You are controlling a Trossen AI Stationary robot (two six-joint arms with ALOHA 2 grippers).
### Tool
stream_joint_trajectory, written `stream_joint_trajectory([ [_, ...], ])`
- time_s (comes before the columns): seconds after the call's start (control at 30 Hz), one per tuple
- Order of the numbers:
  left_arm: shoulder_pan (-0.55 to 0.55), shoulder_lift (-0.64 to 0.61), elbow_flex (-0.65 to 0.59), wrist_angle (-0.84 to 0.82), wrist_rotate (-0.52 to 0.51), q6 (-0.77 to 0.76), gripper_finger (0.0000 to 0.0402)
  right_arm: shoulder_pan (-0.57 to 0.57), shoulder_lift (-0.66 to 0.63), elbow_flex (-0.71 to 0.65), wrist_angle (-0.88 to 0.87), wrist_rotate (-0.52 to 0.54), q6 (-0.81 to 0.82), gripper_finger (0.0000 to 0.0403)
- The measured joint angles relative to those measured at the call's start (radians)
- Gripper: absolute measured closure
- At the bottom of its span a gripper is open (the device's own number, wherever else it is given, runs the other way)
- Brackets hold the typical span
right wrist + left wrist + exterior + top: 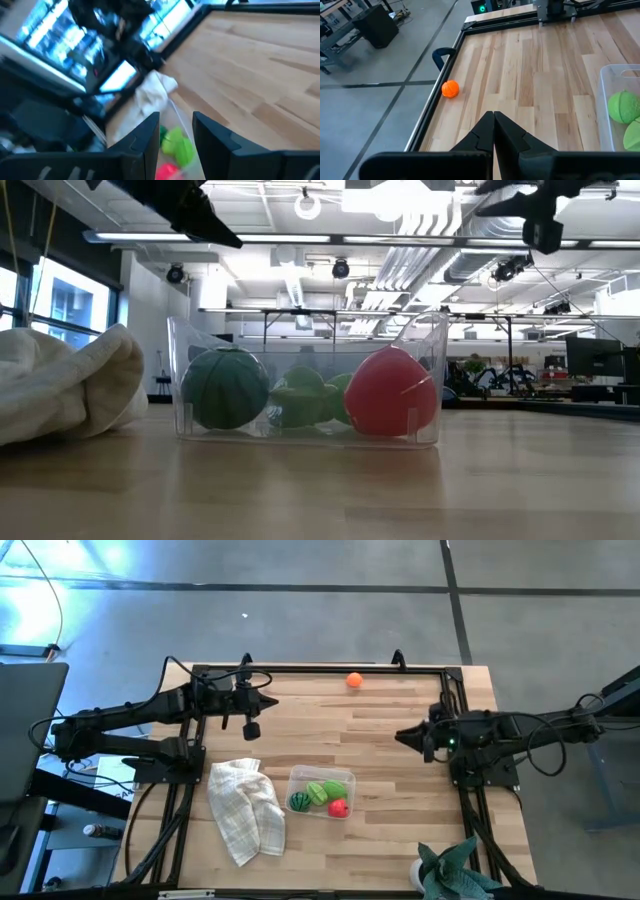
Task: Pick and placing Produce into tupperware
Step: Put the orange tangerine into the transparent bin
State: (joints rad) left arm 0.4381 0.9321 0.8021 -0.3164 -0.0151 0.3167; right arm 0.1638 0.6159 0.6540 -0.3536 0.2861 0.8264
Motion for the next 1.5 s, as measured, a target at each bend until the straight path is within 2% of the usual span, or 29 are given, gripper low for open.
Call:
stream_joint_trajectory([
  [0.13, 0.0, 0.0, 0.0, 0.0, 0.0, 0.0, 0.04, 0.0, 0.0, 0.0, 0.063, 0.042, 0.067, 0.0297],
  [0.2, 0.0, 0.0, 0.0, 0.0, 0.0, 0.0, 0.0399, 0.0, 0.003, 0.0, 0.101, 0.104, 0.07, 0.0297],
  [0.27, 0.0, 0.0, 0.0, 0.0, 0.0, 0.0, 0.0399, -0.001, 0.013, 0.0, 0.16, 0.185, 0.047, 0.0297],
  [0.33, 0.0, 0.0, 0.0, 0.0, 0.0, 0.0, 0.0401, -0.016, 0.031, 0.0, 0.238, 0.212, -0.014, 0.0297],
  [0.43, 0.0, 0.0, 0.0, 0.0, 0.0, 0.0, 0.0401, -0.068, 0.076, 0.0, 0.364, 0.123, -0.086, 0.0297],
  [0.53, 0.0, 0.0, 0.0, 0.0, 0.0, 0.0, 0.0399, -0.142, 0.139, 0.0, 0.437, 0.017, -0.088, 0.0297],
  [0.8, 0.0, 0.0, 0.0, 0.0, 0.0, 0.0, 0.0401, -0.371, 0.337, 0.043, 0.432, -0.241, -0.085, 0.0297],
  [0.93, 0.0, 0.0, 0.0, 0.0, 0.0, 0.0, 0.0399, -0.426, 0.476, 0.136, 0.432, -0.359, -0.156, 0.0293],
  [1.0, 0.0, 0.001, 0.0, 0.0, 0.0, 0.0, 0.04, -0.44, 0.549, 0.201, 0.427, -0.382, -0.202, 0.0283],
  [1.13, 0.0, 0.001, 0.0, 0.0, 0.0, 0.0, 0.0401, -0.479, 0.697, 0.367, 0.323, -0.392, -0.263, 0.0253],
  [1.3, 0.0, 0.001, 0.0, 0.0, 0.0, 0.0, 0.0399, -0.541, 0.89, 0.629, 0.002, -0.296, -0.166, 0.0219],
  [1.5, 0.0, 0.001, 0.0, 0.0, 0.0, 0.0, 0.04, -0.617, 1.146, 0.943, -0.349, -0.219, -0.147, 0.021],
])
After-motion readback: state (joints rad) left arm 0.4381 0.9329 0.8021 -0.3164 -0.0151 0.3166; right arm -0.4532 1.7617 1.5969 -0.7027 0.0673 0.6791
